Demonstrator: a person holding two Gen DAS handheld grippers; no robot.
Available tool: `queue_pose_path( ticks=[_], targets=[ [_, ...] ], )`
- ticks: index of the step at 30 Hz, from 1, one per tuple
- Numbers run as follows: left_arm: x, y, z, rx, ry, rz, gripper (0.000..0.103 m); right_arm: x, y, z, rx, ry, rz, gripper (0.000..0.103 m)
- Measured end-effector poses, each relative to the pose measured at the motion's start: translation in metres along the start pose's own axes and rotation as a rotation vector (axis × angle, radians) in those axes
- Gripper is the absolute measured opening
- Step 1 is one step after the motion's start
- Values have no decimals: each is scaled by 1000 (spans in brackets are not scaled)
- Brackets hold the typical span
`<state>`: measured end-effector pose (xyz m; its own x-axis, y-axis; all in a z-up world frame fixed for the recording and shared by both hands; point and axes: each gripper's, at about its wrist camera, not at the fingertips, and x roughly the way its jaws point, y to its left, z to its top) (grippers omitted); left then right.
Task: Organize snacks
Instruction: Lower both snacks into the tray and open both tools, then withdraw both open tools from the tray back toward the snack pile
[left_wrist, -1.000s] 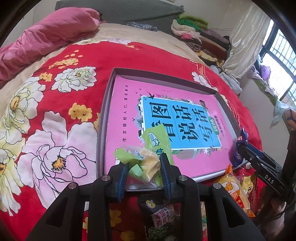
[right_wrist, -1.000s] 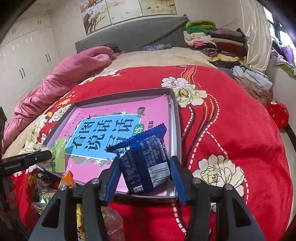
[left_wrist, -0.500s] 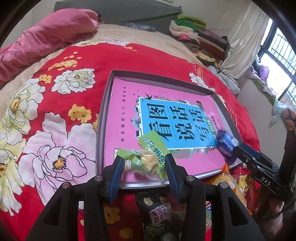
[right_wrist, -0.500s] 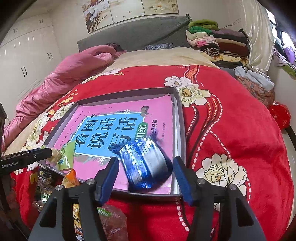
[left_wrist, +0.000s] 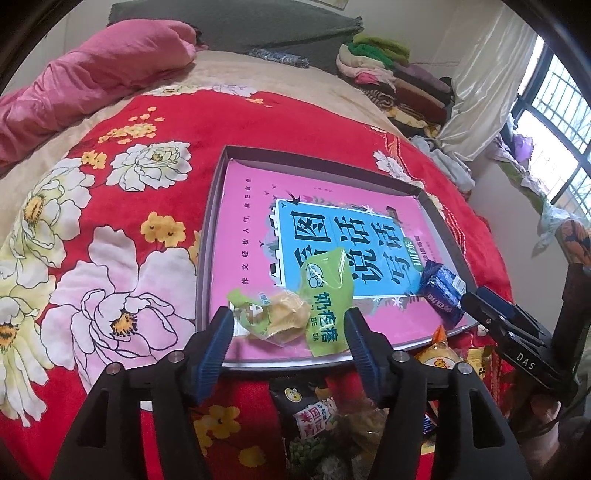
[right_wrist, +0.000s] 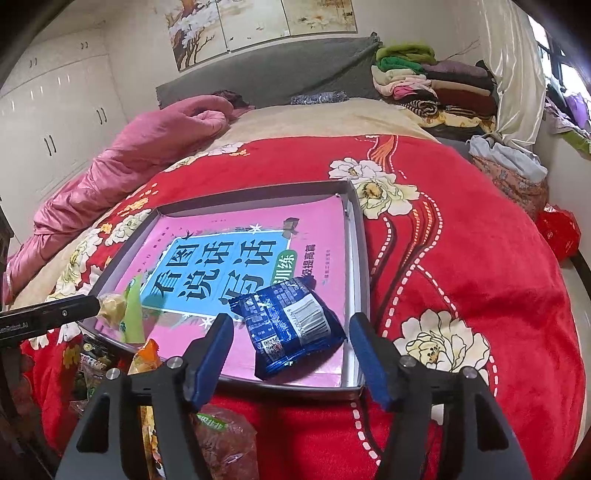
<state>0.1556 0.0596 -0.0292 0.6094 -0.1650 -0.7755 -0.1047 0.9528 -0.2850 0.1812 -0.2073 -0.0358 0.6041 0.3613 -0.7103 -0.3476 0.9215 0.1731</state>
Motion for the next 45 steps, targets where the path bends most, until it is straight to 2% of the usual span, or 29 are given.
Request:
queue_pose_path(
  ticks=[9, 29, 45],
  targets=[
    [-9, -1, -1, 15, -16, 25, 72, -14, 1, -1, -7, -36, -19, 71],
    [-41, 3, -11, 49, -42, 35, 75, -52, 5, -5, 17, -93, -5, 73],
    [-61, 6, -26, 71, -43, 69, 75, -68, 20, -21, 16, -62, 1, 73]
  ],
)
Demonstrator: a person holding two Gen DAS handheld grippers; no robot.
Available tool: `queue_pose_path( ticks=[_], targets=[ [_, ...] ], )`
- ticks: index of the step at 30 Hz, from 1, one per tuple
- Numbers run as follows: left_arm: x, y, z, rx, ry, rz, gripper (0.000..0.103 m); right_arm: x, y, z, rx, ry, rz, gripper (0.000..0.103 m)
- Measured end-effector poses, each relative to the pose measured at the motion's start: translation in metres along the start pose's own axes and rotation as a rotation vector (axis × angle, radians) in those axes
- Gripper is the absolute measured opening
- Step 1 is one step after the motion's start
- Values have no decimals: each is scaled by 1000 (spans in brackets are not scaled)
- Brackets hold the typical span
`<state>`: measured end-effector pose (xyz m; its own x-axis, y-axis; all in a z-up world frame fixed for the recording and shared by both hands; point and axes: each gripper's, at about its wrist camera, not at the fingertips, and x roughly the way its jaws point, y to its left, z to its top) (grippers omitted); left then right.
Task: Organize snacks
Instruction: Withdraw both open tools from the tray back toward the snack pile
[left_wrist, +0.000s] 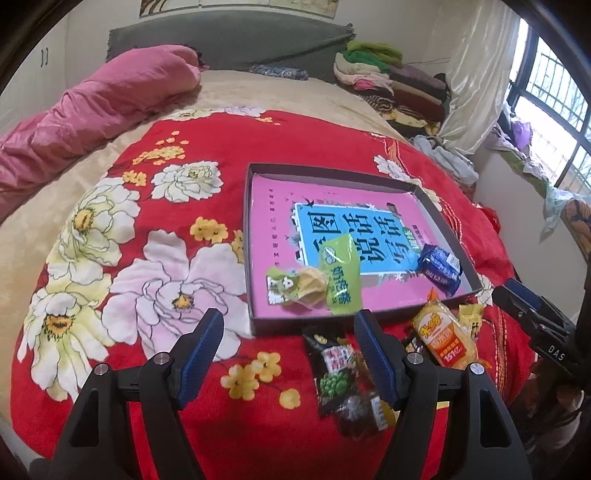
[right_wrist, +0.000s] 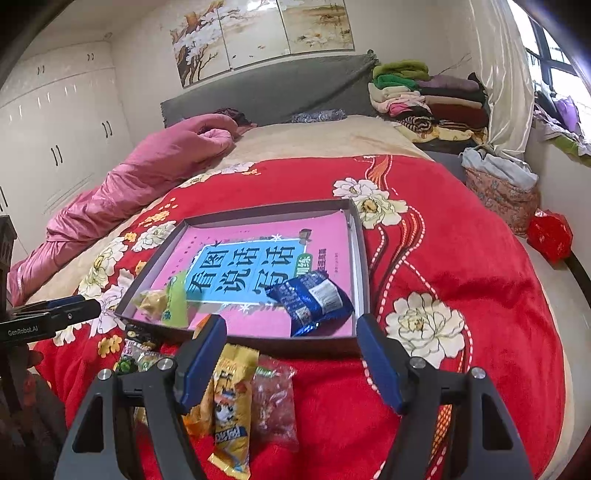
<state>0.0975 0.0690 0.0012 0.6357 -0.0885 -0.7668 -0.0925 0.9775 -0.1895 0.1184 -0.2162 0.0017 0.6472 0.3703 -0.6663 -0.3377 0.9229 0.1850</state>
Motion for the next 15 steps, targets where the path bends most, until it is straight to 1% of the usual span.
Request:
queue_pose_path(
  ticks=[5, 15],
  targets=[
    [-2, 1, -9, 2, 22, -2, 75, -4, 4, -9, 3, 28, 4, 73],
    [-1, -5, -27, 30, 71, -6, 75, -14, 19, -29, -35, 71, 22, 73]
  ],
)
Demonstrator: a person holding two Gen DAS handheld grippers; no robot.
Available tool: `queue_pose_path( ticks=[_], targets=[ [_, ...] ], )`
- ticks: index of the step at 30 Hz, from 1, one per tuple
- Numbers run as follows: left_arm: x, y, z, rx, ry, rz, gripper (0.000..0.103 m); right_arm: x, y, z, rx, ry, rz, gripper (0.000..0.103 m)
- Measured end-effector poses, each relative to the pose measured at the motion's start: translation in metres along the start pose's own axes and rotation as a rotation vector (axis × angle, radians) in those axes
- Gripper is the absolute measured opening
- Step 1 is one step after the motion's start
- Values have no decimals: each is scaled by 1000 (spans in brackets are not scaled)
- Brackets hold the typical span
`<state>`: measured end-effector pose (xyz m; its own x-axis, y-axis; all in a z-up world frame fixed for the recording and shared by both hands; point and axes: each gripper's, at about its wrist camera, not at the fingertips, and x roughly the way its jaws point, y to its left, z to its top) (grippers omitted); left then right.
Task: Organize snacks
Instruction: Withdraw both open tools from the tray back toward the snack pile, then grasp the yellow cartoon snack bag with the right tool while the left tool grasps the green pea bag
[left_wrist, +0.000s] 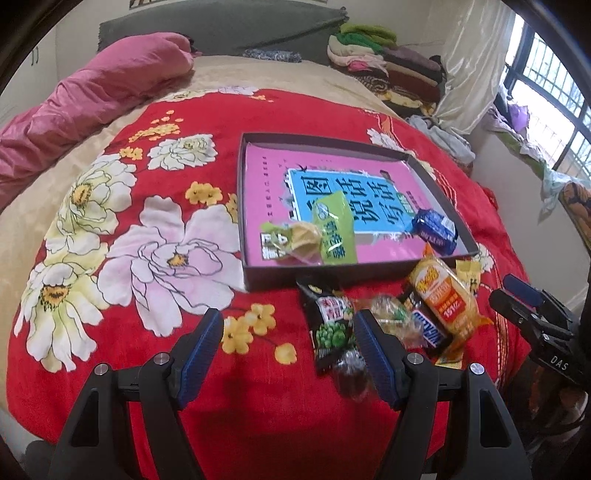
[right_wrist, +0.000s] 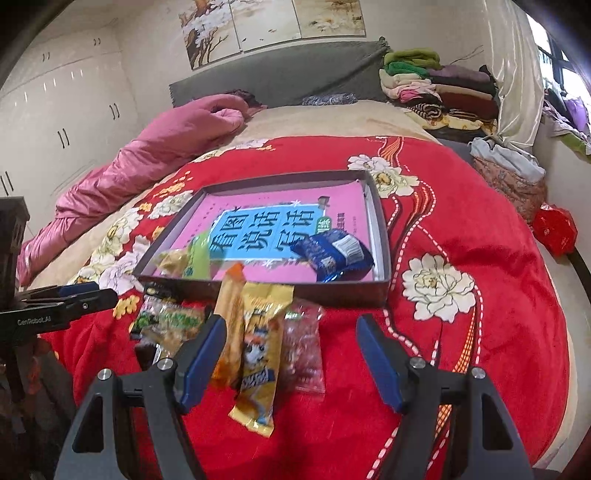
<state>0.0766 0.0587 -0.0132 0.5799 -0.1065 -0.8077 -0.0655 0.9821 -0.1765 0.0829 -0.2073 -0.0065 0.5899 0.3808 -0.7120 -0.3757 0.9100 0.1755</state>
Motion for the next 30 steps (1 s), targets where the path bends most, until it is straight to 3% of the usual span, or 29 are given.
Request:
queue_pose_path(
  ticks=[7, 14, 24, 30],
  targets=[
    [6, -2, -7, 9, 38, 4, 75, -3, 0, -9, 4, 25, -18, 72],
    [13, -6, -11, 26, 69, 1, 75, 3, 0, -15, -12, 64, -22, 60],
    [21, -12, -16, 40, 85, 0, 75, 17, 24, -25, -112, 113, -1, 50],
    [31, -12, -13, 40, 89, 8, 75, 30, 41, -28, -170, 120, -9, 50]
  ],
)
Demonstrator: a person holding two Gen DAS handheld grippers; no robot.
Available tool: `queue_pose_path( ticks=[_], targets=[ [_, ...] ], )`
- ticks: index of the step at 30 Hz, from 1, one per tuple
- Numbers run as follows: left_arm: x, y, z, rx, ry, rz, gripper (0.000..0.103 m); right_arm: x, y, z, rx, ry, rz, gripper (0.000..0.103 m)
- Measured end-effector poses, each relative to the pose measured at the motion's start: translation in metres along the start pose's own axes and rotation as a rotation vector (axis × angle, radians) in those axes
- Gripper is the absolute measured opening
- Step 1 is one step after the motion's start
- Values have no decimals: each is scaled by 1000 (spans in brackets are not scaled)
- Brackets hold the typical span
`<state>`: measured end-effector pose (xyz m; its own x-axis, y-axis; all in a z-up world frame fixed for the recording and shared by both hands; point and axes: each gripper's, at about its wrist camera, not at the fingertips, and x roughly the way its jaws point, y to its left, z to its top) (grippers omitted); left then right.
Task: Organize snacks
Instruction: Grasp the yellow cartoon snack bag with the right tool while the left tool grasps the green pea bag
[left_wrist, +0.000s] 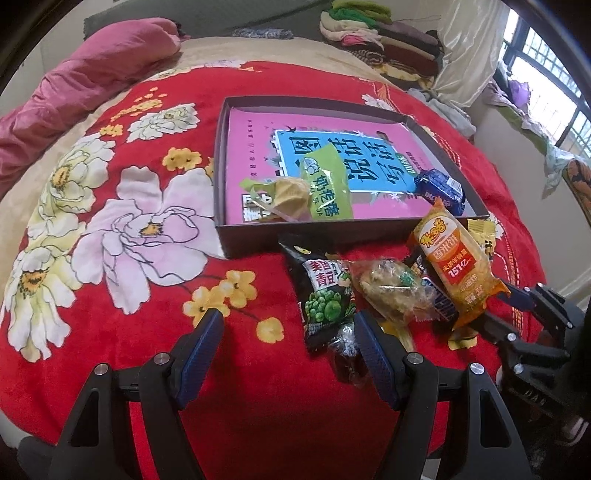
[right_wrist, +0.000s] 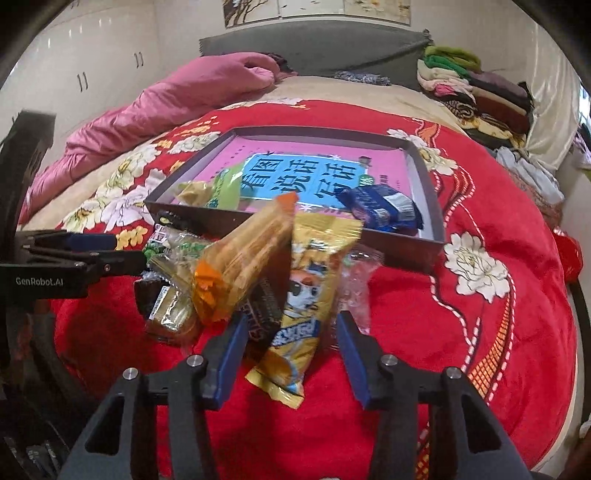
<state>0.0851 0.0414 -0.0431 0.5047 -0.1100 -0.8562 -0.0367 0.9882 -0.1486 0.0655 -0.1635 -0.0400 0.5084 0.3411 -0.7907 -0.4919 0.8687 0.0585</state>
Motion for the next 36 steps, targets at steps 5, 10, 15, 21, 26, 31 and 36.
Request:
queue_pose_path(
  ticks=[5, 10, 15, 21, 26, 31, 36],
  targets=[
    [10, -3, 3, 6, 12, -4, 75, 7, 7, 3, -21, -17, -14, 44],
    [21, -7, 8, 18, 21, 14, 75, 12, 4, 6, -9, -16, 3, 35],
    [29, -10, 12, 13, 27, 4, 75, 10, -5, 7, 35, -22, 39, 24],
    [38, -8, 14, -1, 30, -18, 48, 7, -15, 8, 95, -27, 78, 16],
    [39, 0, 13, -33, 32, -68, 37, 1, -19, 10, 112, -45, 100, 16],
    [30, 9, 11, -61, 21, -107, 37, -8, -23, 11, 128, -76, 126, 16],
    [12, 15, 7, -75, -5, -109, 37, -12, -25, 13, 137, -97, 140, 16]
  ],
)
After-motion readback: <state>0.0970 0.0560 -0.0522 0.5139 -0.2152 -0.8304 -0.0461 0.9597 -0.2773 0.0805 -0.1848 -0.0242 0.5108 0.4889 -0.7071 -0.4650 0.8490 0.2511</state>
